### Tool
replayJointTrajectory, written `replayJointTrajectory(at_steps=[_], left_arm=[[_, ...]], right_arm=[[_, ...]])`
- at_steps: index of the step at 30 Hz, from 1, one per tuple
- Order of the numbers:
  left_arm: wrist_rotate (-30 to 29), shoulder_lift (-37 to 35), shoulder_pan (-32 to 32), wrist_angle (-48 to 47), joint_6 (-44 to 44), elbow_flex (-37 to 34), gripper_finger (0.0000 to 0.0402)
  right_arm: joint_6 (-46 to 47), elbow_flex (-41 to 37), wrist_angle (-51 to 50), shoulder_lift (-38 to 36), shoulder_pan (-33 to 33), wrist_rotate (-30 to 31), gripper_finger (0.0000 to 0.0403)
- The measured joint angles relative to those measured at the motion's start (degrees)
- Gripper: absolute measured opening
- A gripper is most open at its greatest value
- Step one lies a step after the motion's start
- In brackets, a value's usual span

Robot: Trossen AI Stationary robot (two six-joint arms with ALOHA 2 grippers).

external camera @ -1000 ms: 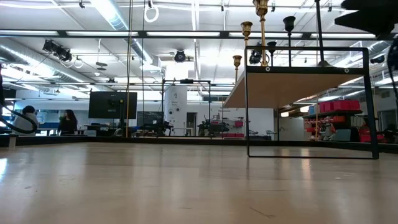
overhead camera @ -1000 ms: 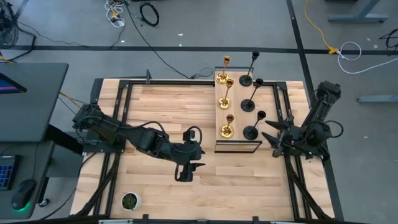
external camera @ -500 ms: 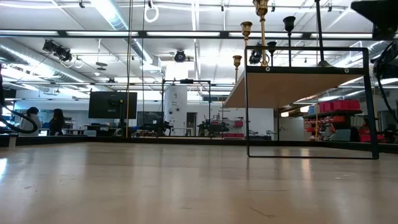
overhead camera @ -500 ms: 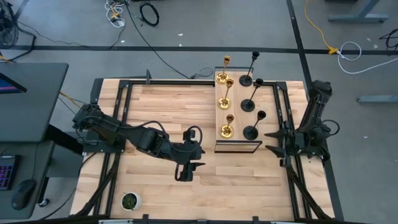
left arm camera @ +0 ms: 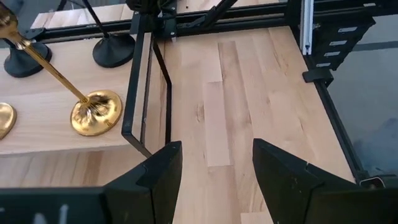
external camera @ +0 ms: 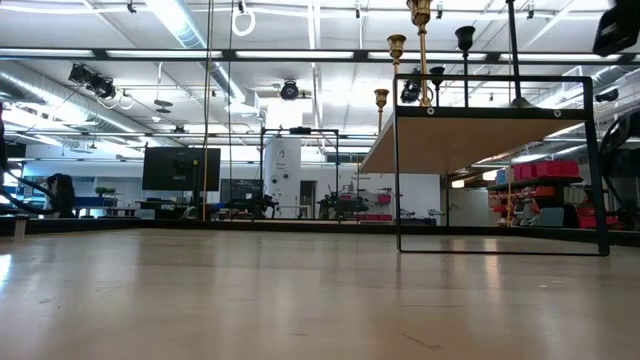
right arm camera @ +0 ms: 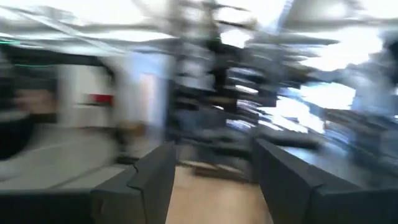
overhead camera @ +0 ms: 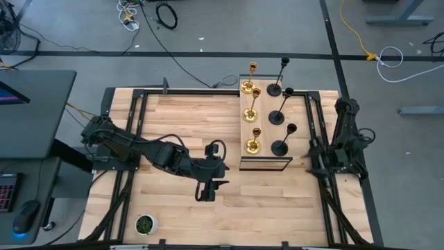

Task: Pick & Place candle stick holders
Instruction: Return to Home Position

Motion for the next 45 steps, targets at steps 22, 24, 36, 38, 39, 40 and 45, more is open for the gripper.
replayJointTrajectory(at_steps=[22, 24, 36, 38, 39, 40, 45], left_arm=[[9.95, -0.13, 11.91, 61.33, 4.59, -39.31, 0.0197], [12.16, -0.13, 12.48, 70.53, 3.92, -44.86, 0.0197], [10.61, -0.24, 12.19, 104.1, 0.63, -69.47, 0.0197], [10.44, -0.24, 12.15, 103.88, 1.42, -72.14, 0.0197], [10.14, -0.19, 12.17, 103.78, 0.85, -73.3, 0.0197], [9.99, -0.14, 12.19, 103.8, -0.31, -74.22, 0.0197], [10.34, -0.13, 11.26, 104.02, -1.04, -78.33, 0.0197]], right_arm=[[29.09, -0.04, -13.13, -3.17, 0.34, 12.94, 0.0214], [31.92, -0.04, -13.19, -3.15, 0.32, 12.89, 0.0214], [31.99, -0.04, -13.14, -3.15, 0.32, 12.87, 0.0214], [31.99, -0.04, -13.14, -3.15, 0.32, 12.87, 0.0214], [31.98, -0.04, -13.14, -3.15, 0.32, 12.87, 0.0214], [31.96, -0.04, -13.14, -3.15, 0.32, 12.87, 0.0214], [31.86, -0.04, -13.15, -3.15, 0.32, 12.89, 0.0214]])
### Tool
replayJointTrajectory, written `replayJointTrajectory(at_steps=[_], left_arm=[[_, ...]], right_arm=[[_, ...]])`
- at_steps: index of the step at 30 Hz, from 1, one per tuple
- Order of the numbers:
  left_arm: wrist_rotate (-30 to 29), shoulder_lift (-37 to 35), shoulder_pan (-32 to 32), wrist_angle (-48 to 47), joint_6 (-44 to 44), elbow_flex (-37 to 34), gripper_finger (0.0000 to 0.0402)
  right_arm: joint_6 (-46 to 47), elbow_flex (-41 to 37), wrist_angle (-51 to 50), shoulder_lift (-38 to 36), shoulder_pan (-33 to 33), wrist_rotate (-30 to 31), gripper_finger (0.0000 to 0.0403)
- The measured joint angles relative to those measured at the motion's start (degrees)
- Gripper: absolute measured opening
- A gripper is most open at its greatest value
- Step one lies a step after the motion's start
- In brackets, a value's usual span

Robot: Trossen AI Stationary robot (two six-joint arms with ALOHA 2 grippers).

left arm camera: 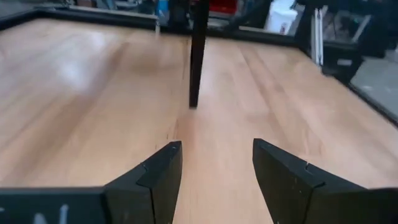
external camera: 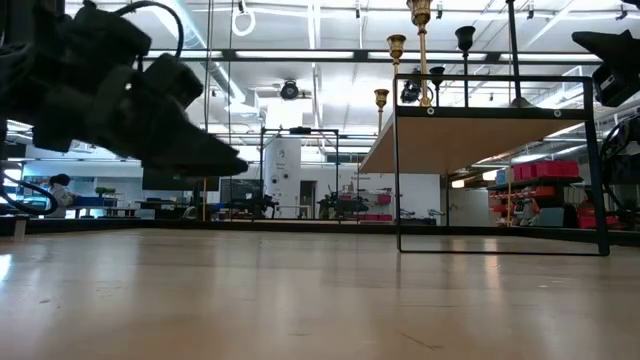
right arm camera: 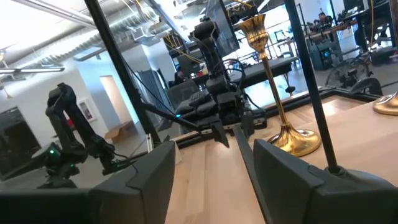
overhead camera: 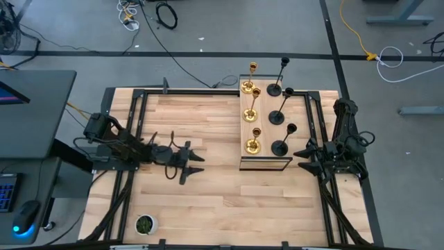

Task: Pick & Place candle stick holders
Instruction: Return to Home Position

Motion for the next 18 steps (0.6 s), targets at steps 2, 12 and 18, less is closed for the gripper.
replayJointTrajectory(at_steps=[2, 12, 18], left_arm=[[-1.65, 0.02, 0.16, 0.19, 0.05, -1.35, 0.0197], [-11.24, 0.02, 1.41, 0.38, -3.64, -5.09, 0.0197], [-10.66, 0.04, 0.42, 0.34, -5.48, -5.08, 0.0197]], right_arm=[[0.0, 0.0, 0.01, 0.0, 0.0, 0.0, 0.0214], [0.12, 0.08, 1.6, -1.09, -2.48, -1.53, 0.0214], [0.59, 0.11, 3.32, -1.11, -15.04, -3.07, 0.0214]])
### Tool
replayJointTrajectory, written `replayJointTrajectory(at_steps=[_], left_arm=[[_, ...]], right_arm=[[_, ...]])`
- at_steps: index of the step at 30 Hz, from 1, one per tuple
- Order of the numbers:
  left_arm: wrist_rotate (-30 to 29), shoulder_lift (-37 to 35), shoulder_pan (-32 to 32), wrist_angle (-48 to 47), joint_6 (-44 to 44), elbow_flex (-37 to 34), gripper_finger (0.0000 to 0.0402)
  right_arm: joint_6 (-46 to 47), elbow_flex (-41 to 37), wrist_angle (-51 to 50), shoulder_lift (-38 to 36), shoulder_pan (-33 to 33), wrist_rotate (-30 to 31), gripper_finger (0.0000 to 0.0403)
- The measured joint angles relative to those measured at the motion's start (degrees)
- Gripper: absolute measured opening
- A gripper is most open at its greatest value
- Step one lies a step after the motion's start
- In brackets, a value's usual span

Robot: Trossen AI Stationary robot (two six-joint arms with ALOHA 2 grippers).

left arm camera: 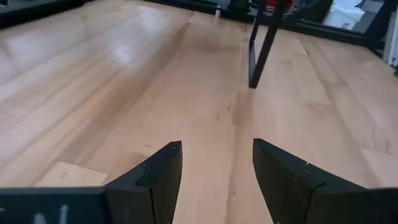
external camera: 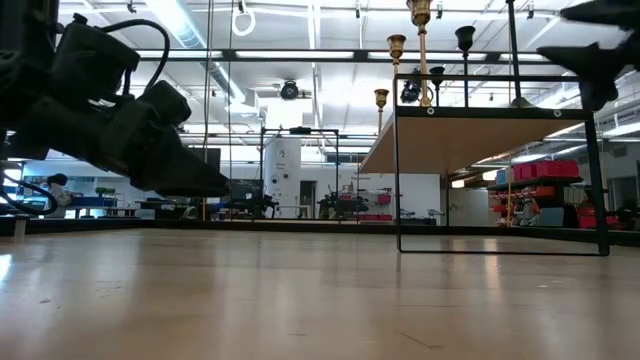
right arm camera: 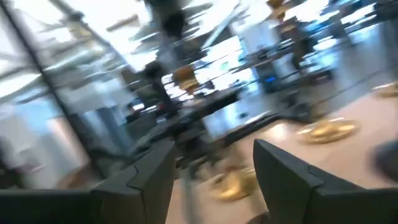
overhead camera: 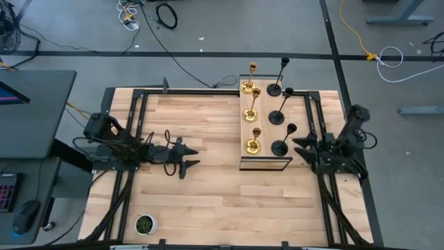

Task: Pick & Place candle stick holders
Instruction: Return to Home Position

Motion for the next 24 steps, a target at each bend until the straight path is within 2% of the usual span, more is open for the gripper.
replayJointTrajectory(at_steps=[9, 24], left_arm=[[0.14, 0.02, -1.51, -4.51, -7.03, 0.01, 0.0197], [0.06, 0.02, -0.24, -5.53, -8.25, 0.04, 0.0197]], right_arm=[[-0.04, -0.01, -0.28, -0.01, -22.88, 1.03, 0.0214], [-0.07, -0.02, -0.34, -0.02, -43.65, 0.57, 0.0214]])
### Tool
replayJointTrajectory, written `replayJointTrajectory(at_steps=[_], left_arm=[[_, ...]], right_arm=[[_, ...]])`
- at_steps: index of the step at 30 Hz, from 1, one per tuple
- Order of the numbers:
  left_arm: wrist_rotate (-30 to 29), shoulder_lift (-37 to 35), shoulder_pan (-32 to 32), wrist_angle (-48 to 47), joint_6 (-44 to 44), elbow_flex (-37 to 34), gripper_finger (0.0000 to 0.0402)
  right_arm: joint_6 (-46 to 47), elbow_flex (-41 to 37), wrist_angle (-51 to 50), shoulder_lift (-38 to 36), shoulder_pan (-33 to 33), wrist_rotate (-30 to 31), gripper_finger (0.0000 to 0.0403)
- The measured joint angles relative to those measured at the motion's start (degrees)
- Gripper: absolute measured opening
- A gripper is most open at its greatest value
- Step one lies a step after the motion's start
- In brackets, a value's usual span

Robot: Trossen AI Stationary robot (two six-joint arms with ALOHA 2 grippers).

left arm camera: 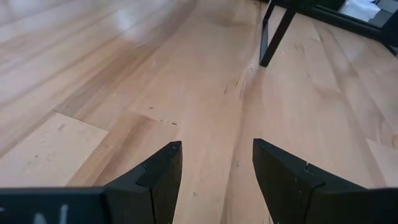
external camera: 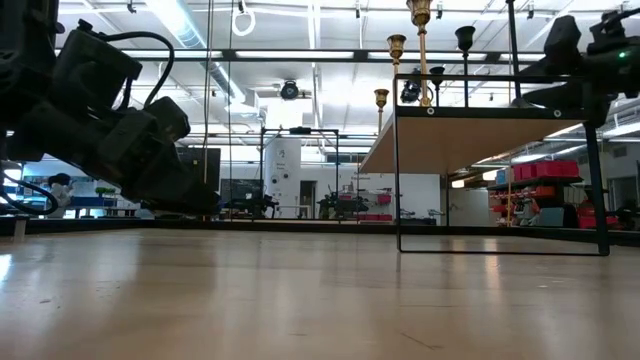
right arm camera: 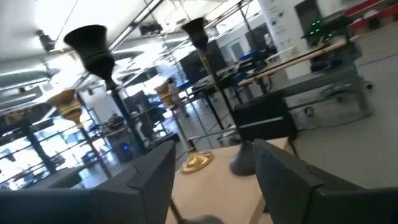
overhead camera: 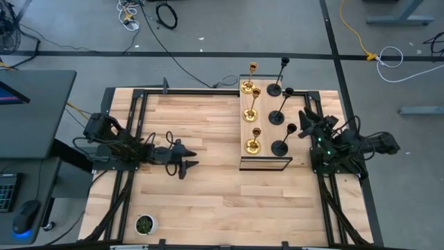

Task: Pick & Place candle stick holders
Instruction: Return to Home Position

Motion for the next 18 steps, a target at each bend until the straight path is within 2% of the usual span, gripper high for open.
replayJointTrajectory(at_steps=[4, 18], left_arm=[[-0.01, 0.0, 0.0, -0.01, 0.02, 0.0, 0.0197], [0.05, 0.0, 1.38, -0.01, 0.07, 0.01, 0.0197]], right_arm=[[-0.02, 0.0, 0.04, 0.0, -1.9, -0.02, 0.0214], [-0.68, -0.04, -0.48, -0.02, -1.89, 0.39, 0.0214]])
